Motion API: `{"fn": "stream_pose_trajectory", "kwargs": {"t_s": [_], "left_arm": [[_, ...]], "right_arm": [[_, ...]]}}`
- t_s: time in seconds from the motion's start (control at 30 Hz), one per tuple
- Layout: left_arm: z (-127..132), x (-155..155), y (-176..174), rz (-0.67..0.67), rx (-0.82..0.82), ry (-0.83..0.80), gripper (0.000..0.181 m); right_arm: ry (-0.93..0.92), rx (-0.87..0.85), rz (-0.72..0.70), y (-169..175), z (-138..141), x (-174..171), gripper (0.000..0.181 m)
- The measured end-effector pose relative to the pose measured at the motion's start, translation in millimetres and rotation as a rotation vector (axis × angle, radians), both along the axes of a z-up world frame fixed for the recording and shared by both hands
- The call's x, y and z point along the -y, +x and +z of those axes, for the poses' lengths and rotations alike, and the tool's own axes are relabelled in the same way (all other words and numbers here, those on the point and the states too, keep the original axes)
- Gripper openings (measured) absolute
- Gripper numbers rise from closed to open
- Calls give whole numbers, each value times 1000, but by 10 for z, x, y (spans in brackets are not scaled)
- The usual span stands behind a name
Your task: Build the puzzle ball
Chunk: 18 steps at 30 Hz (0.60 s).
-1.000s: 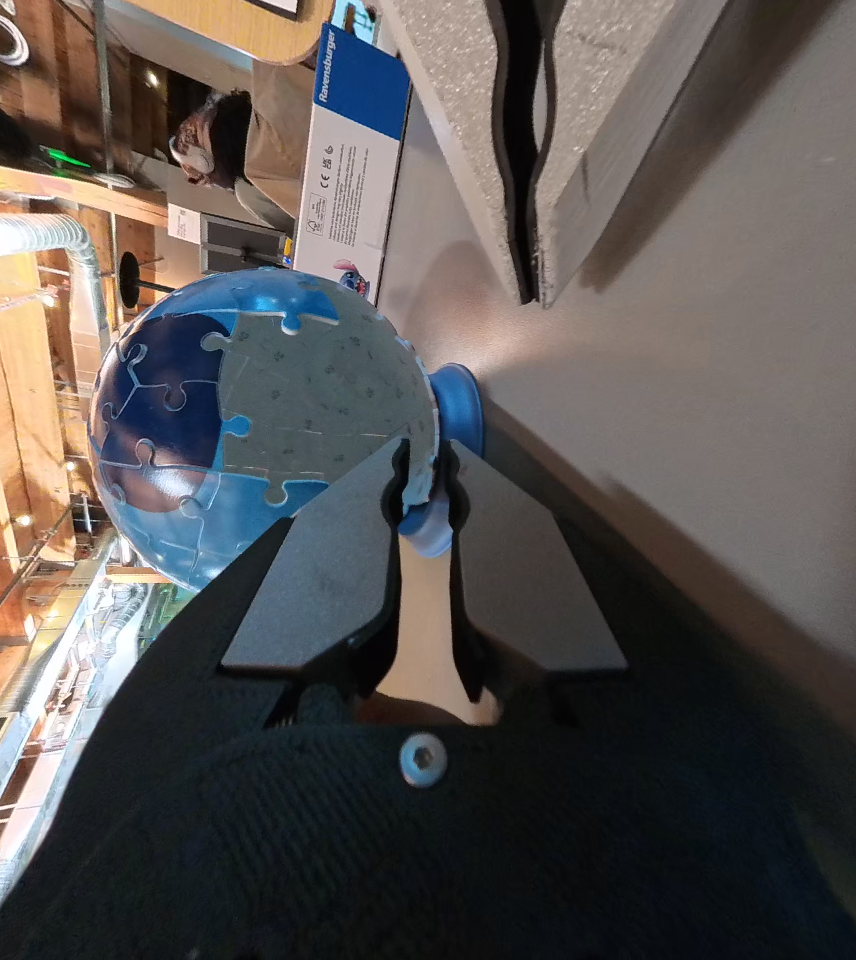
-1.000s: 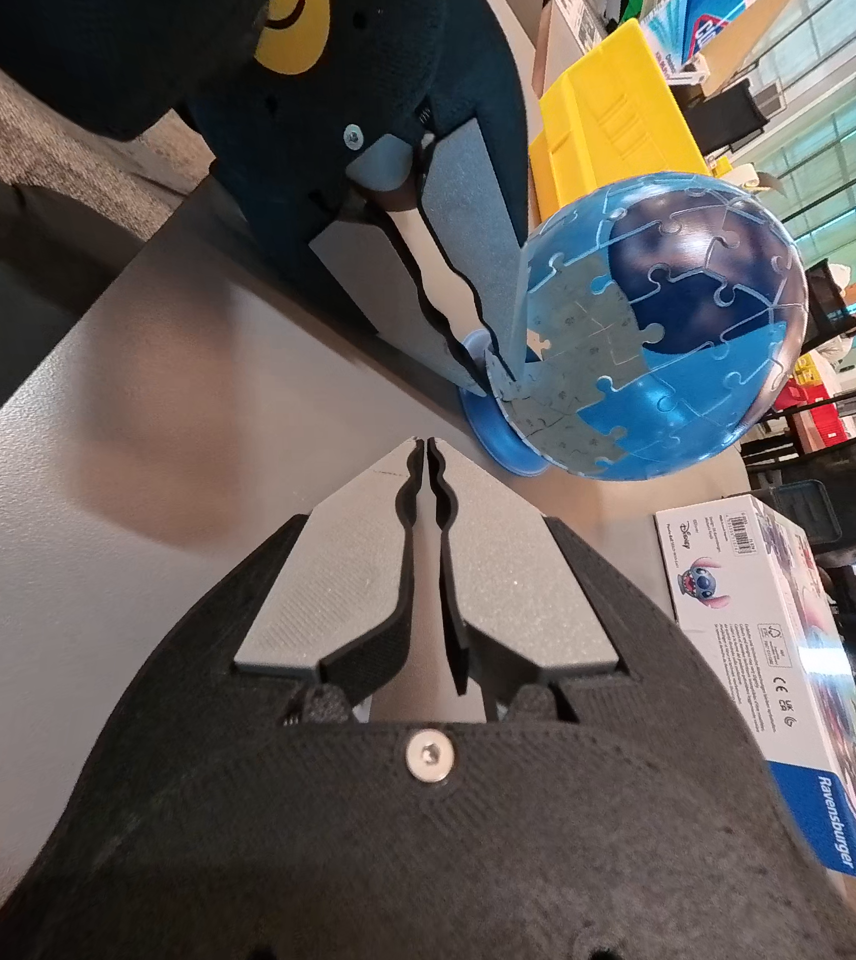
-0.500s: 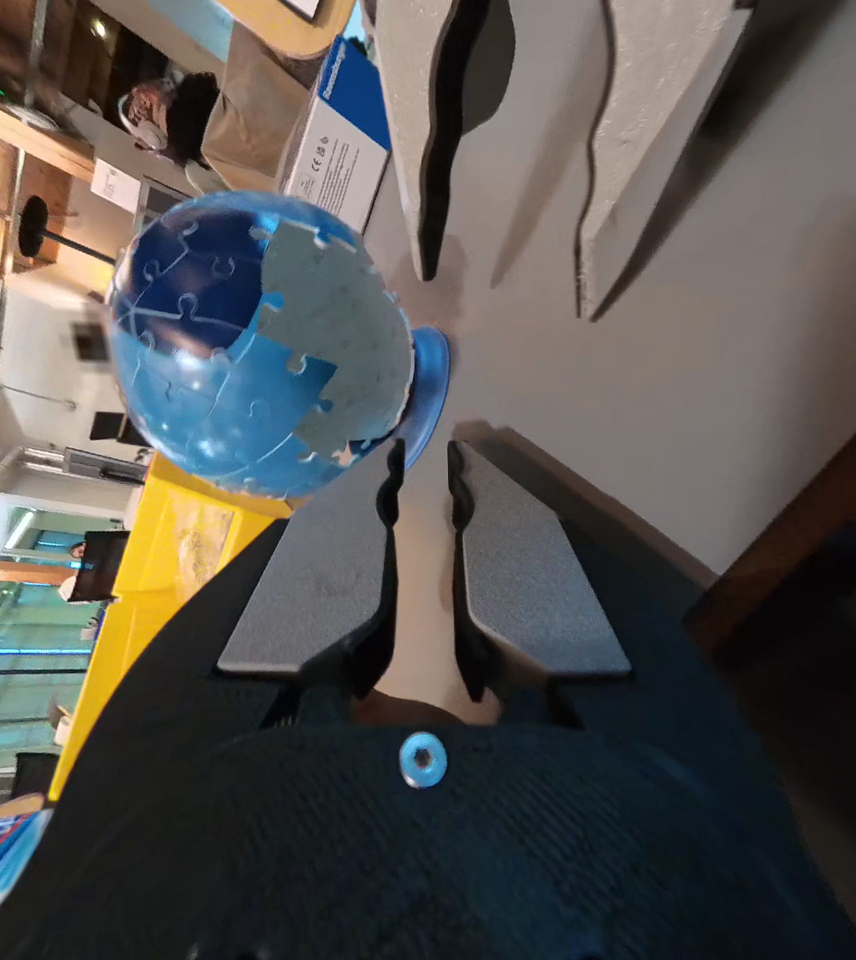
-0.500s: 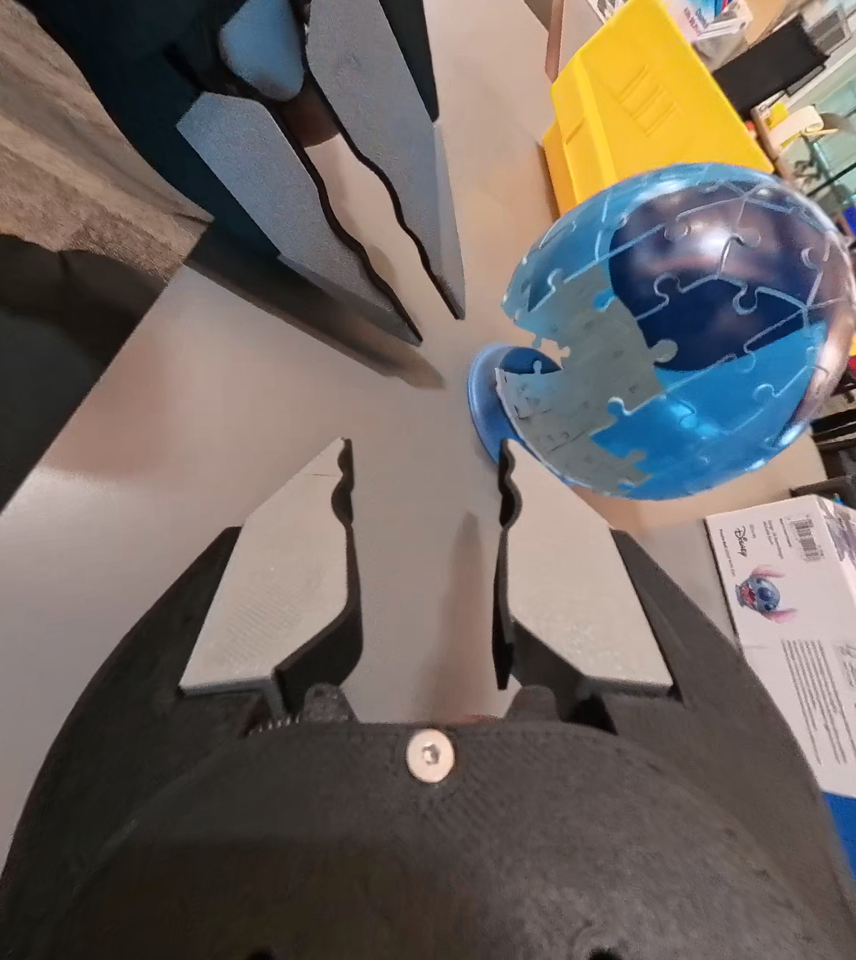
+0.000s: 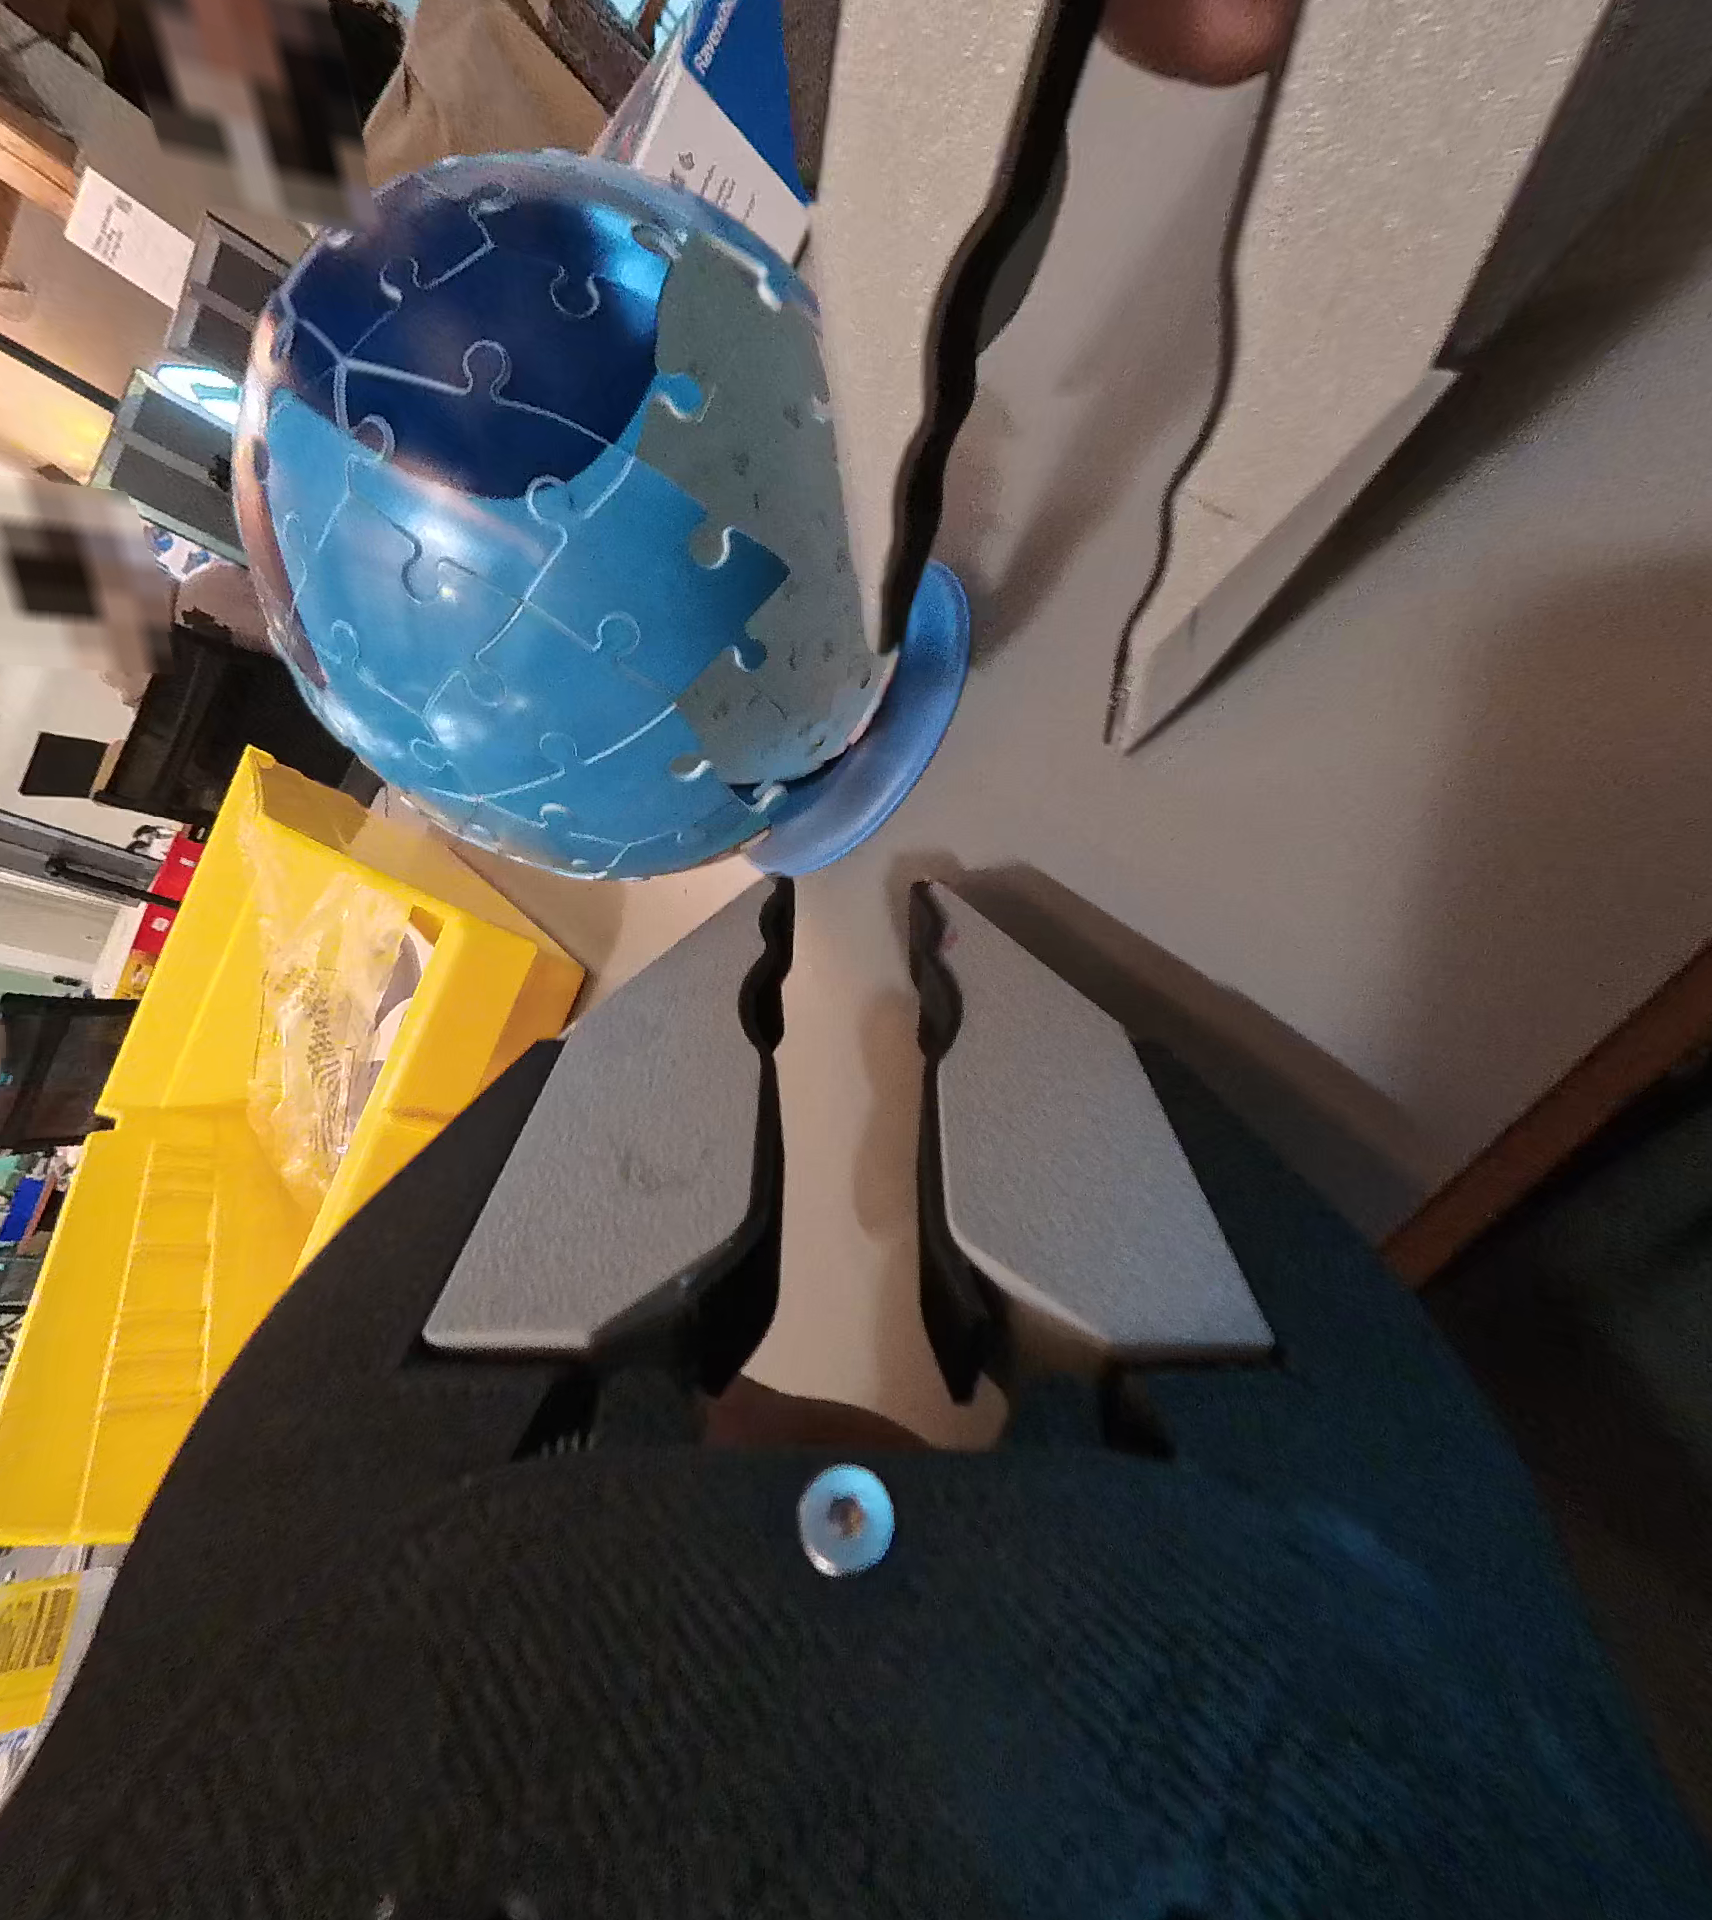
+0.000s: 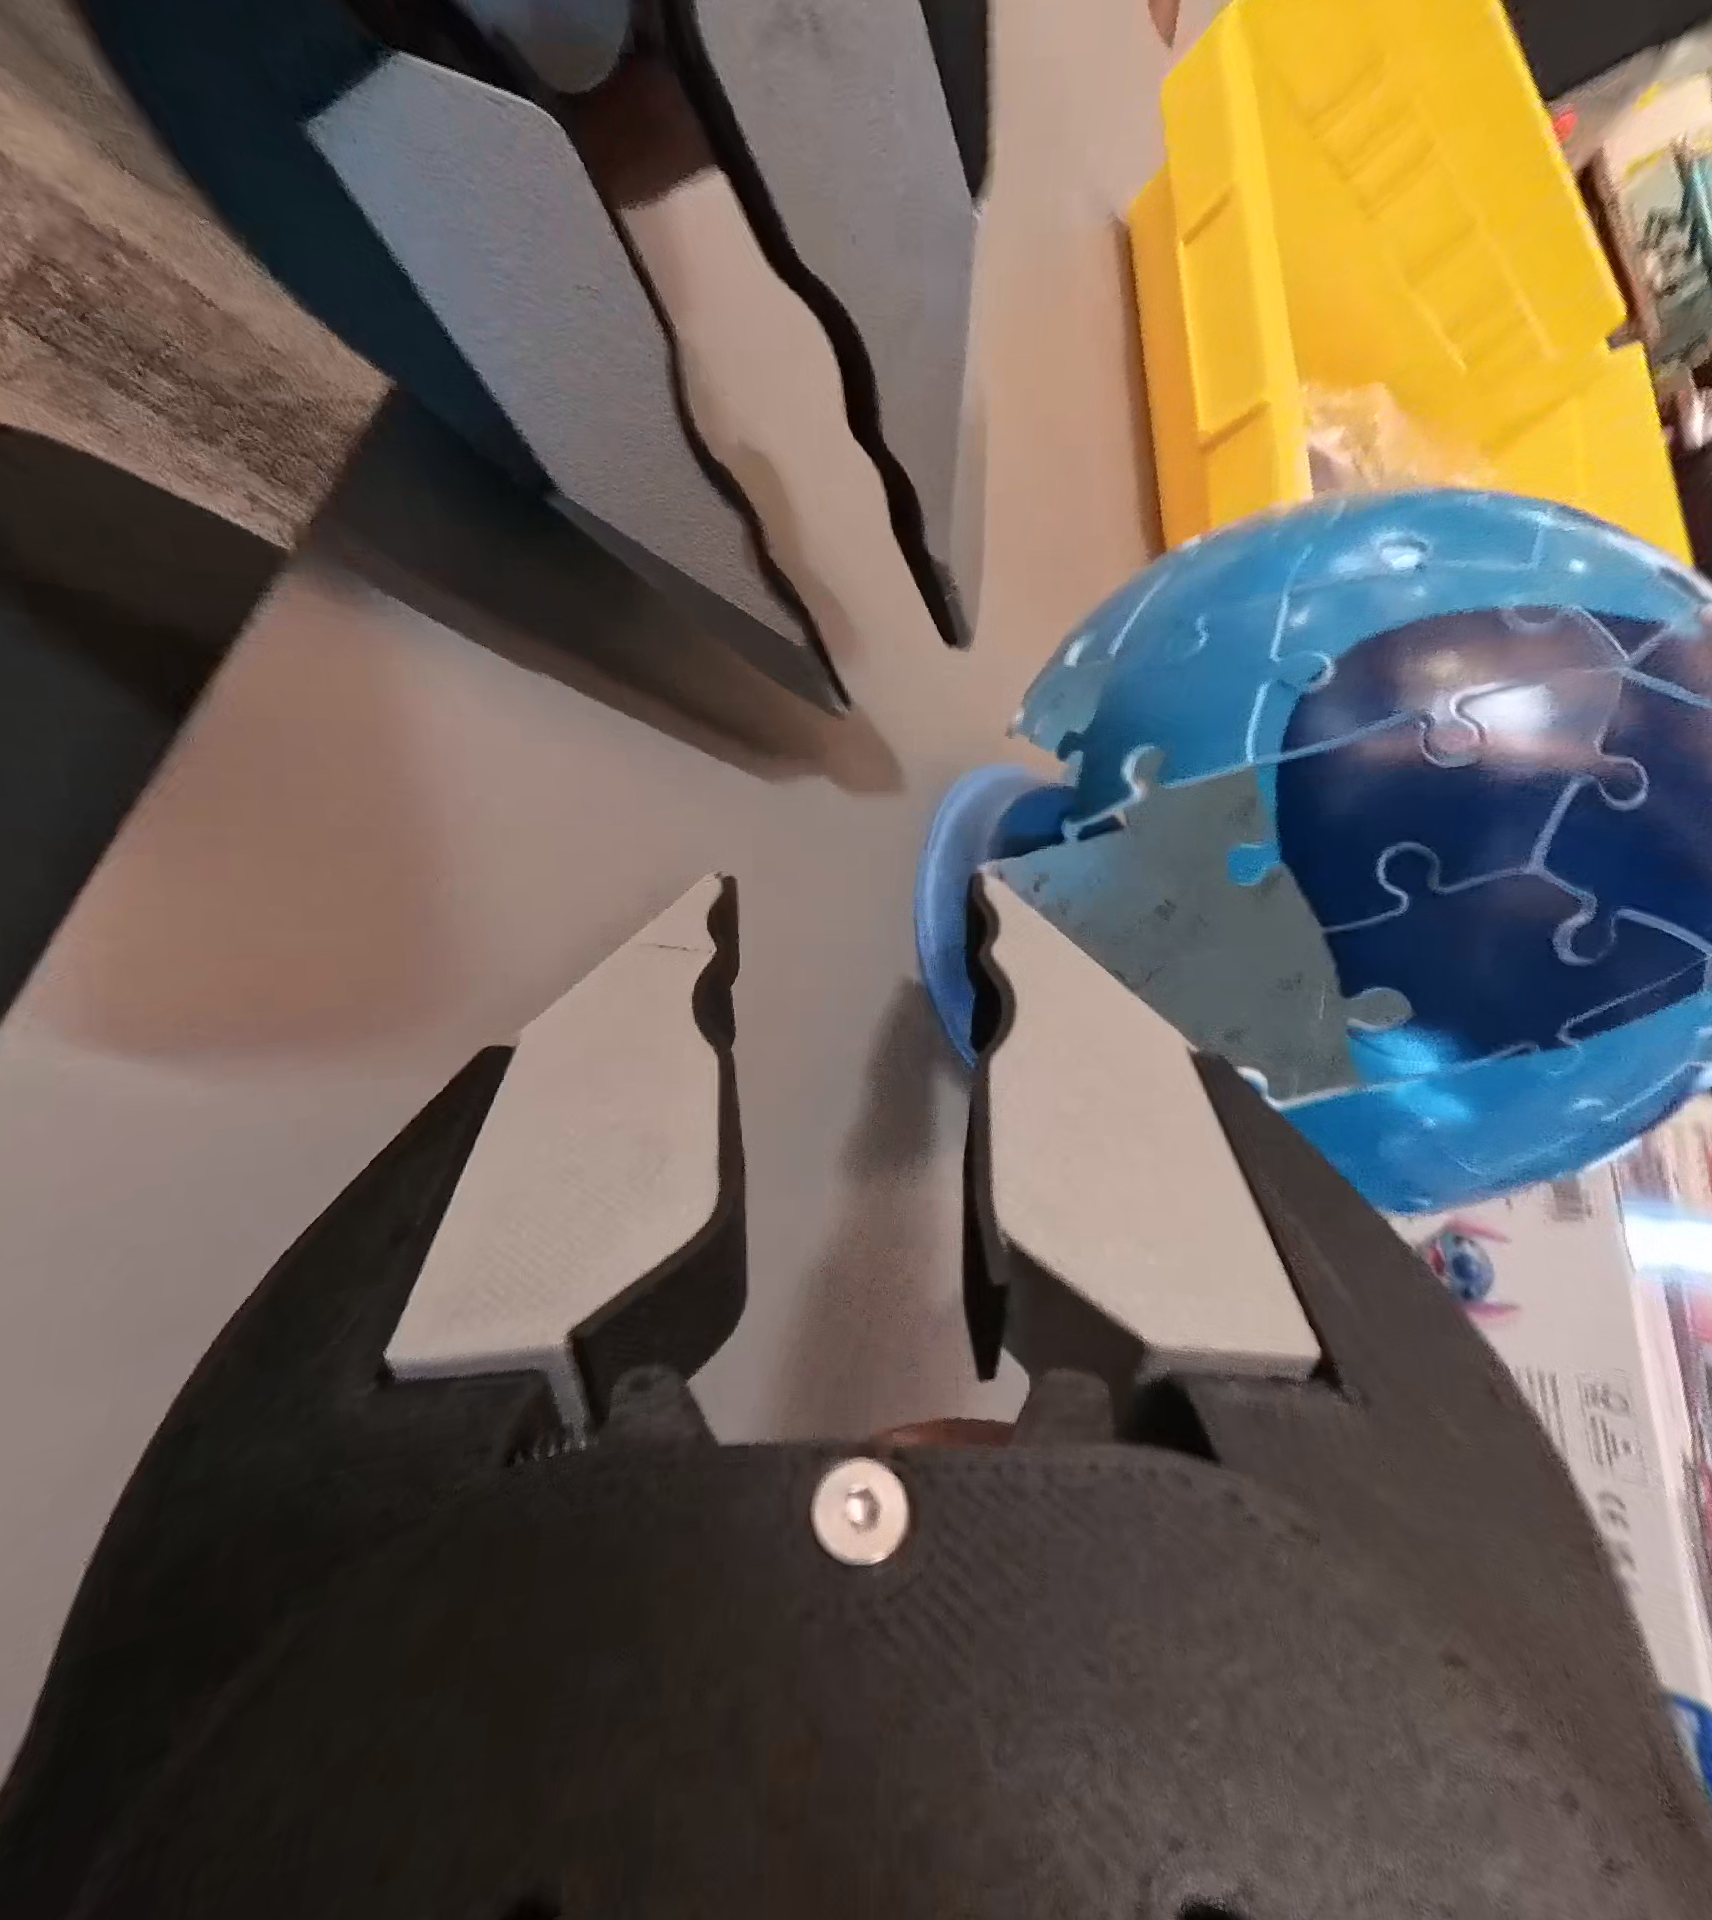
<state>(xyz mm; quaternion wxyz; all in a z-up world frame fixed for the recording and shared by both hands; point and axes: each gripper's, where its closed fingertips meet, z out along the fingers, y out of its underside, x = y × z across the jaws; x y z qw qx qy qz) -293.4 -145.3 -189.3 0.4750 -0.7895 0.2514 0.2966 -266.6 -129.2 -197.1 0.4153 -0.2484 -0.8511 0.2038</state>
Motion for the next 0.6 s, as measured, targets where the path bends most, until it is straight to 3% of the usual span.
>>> {"fn": "stream_pose_trajectory", "kwargs": {"t_s": [0.07,0.17,0.33,0.37,0.4,0.5,0.6], "left_arm": [[-3,12,18,-15,8,-5,22],[33,23,75,-43,49,4,22],[70,58,-35,-1,153,25,23],[77,64,-63,12,177,31,22],[78,69,-83,22,199,35,22],[69,74,-143,50,235,40,21],[57,59,-171,65,269,33,19]], "right_arm": [[63,1,-31,-14,23,-71,44],[152,-114,28,33,167,-49,71],[21,-242,13,98,340,-53,49],[-3,-275,17,113,395,-55,32],[-8,-304,23,125,439,-57,3],[16,-347,-22,76,481,-122,0],[-2,-279,-82,-3,351,-154,0]]}}
